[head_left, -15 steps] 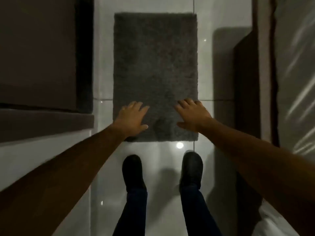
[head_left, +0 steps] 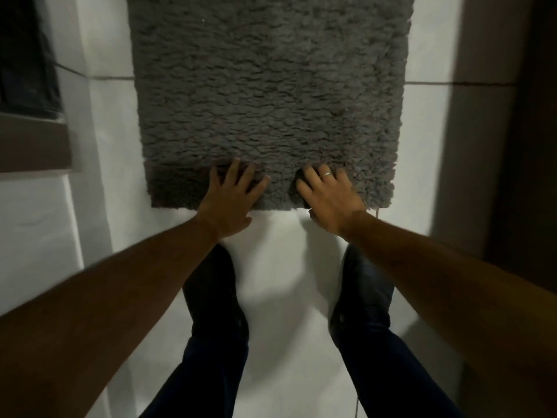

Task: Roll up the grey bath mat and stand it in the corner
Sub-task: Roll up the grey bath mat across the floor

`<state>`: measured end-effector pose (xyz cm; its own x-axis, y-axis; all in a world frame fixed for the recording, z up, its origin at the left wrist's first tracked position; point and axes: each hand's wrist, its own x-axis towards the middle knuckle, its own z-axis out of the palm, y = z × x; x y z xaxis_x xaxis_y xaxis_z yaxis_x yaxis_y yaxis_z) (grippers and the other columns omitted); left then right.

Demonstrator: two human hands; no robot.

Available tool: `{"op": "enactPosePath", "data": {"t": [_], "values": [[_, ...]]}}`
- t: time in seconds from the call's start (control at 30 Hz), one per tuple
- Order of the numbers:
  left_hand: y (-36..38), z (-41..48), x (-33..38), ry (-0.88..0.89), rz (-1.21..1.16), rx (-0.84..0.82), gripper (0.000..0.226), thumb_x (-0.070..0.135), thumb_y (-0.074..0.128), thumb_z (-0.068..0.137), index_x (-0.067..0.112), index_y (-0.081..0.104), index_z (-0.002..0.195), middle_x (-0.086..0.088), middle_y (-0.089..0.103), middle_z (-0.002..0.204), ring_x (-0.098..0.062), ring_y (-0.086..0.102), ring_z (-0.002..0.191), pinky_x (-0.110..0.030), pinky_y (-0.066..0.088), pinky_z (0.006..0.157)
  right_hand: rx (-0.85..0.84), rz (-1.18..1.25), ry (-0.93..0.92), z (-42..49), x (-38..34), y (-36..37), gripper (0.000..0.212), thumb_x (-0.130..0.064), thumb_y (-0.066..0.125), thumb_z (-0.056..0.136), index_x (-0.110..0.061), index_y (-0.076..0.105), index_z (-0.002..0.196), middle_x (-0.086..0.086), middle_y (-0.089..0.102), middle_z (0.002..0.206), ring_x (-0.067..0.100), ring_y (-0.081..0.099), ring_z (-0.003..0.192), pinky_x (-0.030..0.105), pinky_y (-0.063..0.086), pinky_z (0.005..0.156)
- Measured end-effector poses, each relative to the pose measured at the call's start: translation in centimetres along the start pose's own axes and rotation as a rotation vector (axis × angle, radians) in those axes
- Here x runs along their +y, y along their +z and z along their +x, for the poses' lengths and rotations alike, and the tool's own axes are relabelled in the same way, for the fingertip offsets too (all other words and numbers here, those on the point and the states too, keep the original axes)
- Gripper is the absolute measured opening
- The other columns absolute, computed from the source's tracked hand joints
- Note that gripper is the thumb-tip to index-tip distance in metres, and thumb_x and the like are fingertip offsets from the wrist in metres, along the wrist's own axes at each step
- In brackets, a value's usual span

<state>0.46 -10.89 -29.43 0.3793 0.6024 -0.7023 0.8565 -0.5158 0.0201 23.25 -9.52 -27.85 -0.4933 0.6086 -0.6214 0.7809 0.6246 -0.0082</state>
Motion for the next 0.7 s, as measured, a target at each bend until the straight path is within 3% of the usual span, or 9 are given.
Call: {"op": "enactPosePath", "data": {"t": [0.17,0.3,0.43,0.57,0.7], "values": [[0.8,1.4,-1.5,0.076,0.132,0.083,0.094,0.051,0.067,0.082,0.024,0.016,0.155,-0.021,0.026,0.158,-0.051,0.024,0.140,-0.067,0.044,0.095,0.026,-0.019,-0.023,0.8,0.0,1.3,0.062,-0.039,0.061,0.086,-0.014,0.040,0.138,0.016,0.040,0.145,0.038,0.044,0.121,0.053,0.041,0.093],[0.5,1.4,-0.8,0.063,0.220,0.082,0.100,0.047,0.069,0.079,0.023,0.009,0.155,-0.024,0.029,0.153,-0.054,0.031,0.136,-0.070,0.046,0.091,0.024,-0.063,-0.004,0.6,-0.4,0.8,0.062,-0.042,0.059,0.087,-0.014,0.039,0.140,0.016,0.038,0.147,0.037,0.044,0.121,0.054,0.042,0.095],[0.0,1.5,1.0,-0.022,0.178,0.035,0.079,0.031,0.054,0.091,0.022,0.009,0.155,-0.025,0.032,0.151,-0.058,0.030,0.135,-0.068,0.051,0.085,-0.030,-0.086,0.011,0.6,-0.9,0.4,0.060,-0.037,0.055,0.089,-0.014,0.036,0.141,0.017,0.036,0.148,0.038,0.044,0.122,0.055,0.043,0.093],[-0.9,2.6,-0.2,-0.029,-0.060,0.050,0.060,0.020,0.052,0.089,0.018,0.034,0.145,-0.018,0.036,0.150,-0.049,0.029,0.139,-0.052,0.056,0.077,0.033,0.000,-0.010,1.2,-0.2,0.0,0.043,-0.028,0.055,0.090,-0.013,0.050,0.131,0.016,0.048,0.136,0.038,0.049,0.113,0.050,0.043,0.085],[-2.8,2.6,-4.7,0.016,-0.360,0.242,0.057,0.019,0.064,0.083,0.010,0.048,0.137,-0.018,0.053,0.137,-0.037,0.054,0.117,-0.048,0.053,0.085,0.135,0.255,0.052,1.7,2.7,-1.1,0.039,-0.033,0.056,0.092,-0.011,0.056,0.125,0.019,0.053,0.125,0.039,0.048,0.112,0.050,0.039,0.087]]}}
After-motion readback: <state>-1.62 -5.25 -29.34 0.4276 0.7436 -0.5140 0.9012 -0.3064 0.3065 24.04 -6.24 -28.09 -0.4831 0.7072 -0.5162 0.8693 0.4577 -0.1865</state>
